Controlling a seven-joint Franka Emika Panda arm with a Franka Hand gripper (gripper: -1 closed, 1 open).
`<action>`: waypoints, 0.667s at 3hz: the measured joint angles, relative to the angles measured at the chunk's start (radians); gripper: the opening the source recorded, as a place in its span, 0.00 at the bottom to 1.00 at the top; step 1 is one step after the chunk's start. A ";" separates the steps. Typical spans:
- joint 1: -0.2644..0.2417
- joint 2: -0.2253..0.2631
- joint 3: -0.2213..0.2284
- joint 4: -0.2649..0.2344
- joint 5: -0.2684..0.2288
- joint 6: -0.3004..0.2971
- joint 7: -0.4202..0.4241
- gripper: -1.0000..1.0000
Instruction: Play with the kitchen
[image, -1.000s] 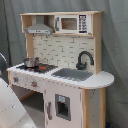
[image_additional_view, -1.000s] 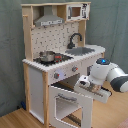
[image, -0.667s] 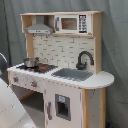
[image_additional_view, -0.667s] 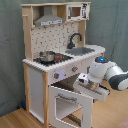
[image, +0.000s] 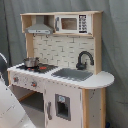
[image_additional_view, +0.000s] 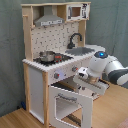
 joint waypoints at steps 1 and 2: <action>0.062 -0.020 -0.072 0.006 -0.041 -0.053 0.000 1.00; 0.120 -0.047 -0.132 0.015 -0.082 -0.115 0.000 1.00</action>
